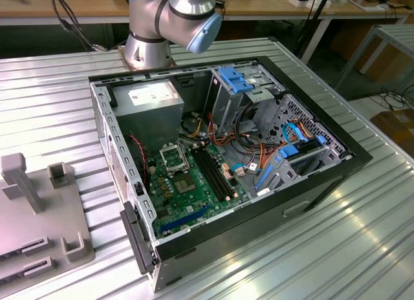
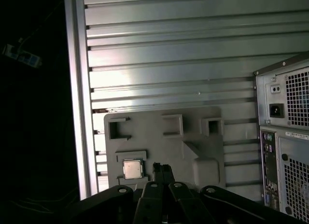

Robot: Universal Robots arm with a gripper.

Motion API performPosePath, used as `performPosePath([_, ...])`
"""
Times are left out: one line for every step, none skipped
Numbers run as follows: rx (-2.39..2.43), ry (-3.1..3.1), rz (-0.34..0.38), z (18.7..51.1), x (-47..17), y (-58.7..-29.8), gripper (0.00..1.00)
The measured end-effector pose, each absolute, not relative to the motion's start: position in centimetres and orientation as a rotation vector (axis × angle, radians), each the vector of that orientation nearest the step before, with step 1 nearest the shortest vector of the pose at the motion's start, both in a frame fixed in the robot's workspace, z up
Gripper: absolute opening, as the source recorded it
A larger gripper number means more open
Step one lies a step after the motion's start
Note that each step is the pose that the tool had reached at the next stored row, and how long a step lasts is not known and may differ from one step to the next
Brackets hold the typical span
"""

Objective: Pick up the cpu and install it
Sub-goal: 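Reach for the cpu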

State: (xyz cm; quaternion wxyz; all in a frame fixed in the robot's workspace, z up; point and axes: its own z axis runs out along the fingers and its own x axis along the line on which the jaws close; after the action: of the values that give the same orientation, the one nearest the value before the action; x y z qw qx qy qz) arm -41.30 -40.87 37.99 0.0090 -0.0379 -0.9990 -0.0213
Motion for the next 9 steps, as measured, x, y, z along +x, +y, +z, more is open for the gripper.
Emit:
performPosePath([-0.118,-3.121,-0.066,37.99,-41.38,-40.87,0.11])
performPosePath([-0.118,-3.121,-0.066,37.99,-41.43,-40.88,0.11])
performPosePath([-0.118,-3.121,-0.066,37.99,-41.5,-40.88,0.11])
performPosePath([-0.118,-3.121,-0.067,37.98,-41.55,-40.88,0.11])
performPosePath([-0.118,-3.121,-0.066,37.98,-41.61,-40.87,0.11])
performPosePath([-0.118,-3.121,-0.067,37.99,-41.69,-40.87,0.11])
performPosePath([-0.118,-3.121,-0.066,37.98,-41.77,-40.87,0.11])
performPosePath([-0.118,-3.121,-0.066,37.98,-41.88,-40.87,0.11])
performPosePath([-0.118,-3.121,-0.066,37.98,-42.04,-40.87,0.11])
